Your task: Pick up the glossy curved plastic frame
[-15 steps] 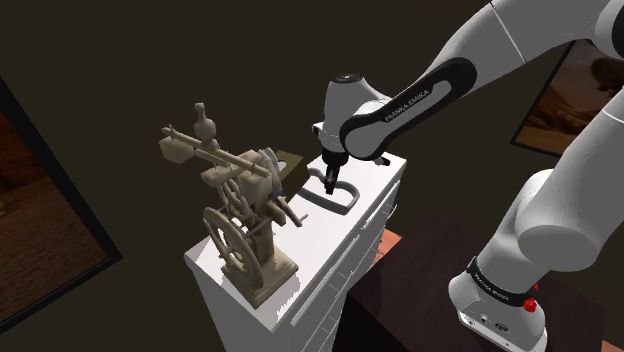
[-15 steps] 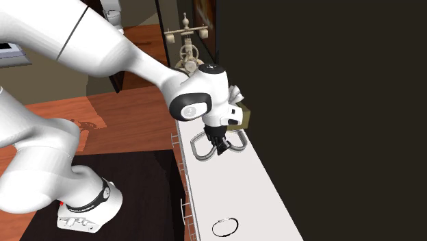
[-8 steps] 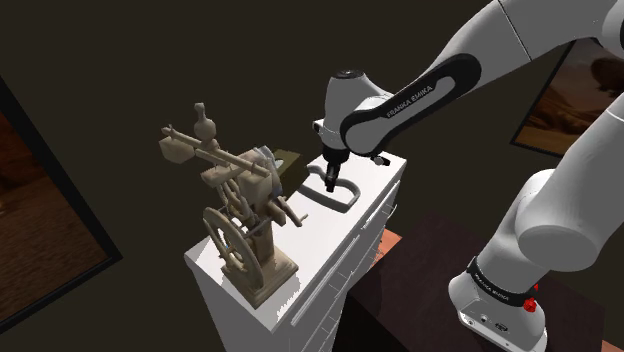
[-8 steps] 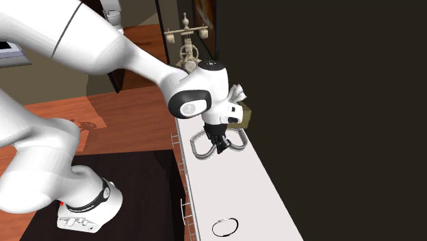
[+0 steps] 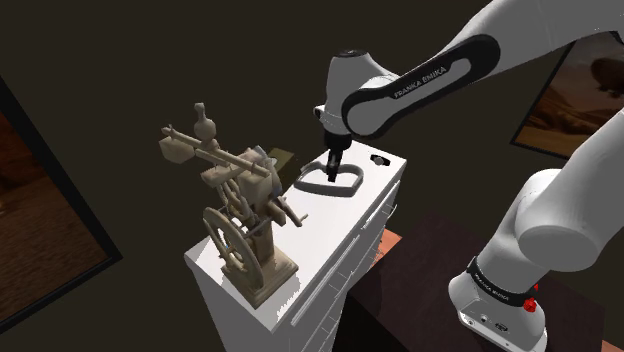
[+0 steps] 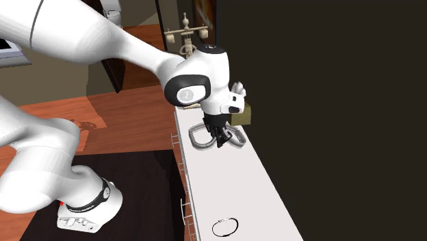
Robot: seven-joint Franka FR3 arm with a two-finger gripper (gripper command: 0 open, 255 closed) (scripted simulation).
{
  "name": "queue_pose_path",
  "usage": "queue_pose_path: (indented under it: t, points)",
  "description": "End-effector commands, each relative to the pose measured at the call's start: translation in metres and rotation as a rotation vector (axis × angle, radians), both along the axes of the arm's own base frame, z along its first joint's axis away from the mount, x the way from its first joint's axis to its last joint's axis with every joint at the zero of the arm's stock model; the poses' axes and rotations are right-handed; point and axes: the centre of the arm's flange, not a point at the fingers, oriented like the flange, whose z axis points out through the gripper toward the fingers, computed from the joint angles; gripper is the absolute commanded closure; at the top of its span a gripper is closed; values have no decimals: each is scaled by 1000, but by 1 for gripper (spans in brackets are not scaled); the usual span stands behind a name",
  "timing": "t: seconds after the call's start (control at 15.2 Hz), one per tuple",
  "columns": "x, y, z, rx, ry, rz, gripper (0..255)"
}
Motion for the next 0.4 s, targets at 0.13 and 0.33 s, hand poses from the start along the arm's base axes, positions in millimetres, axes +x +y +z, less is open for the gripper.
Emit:
queue_pose_path:
  t: [0.13,0.33]
  points:
    - [1,0,22,1,-2,0,255]
    - [1,0,28,1,-2,0,255]
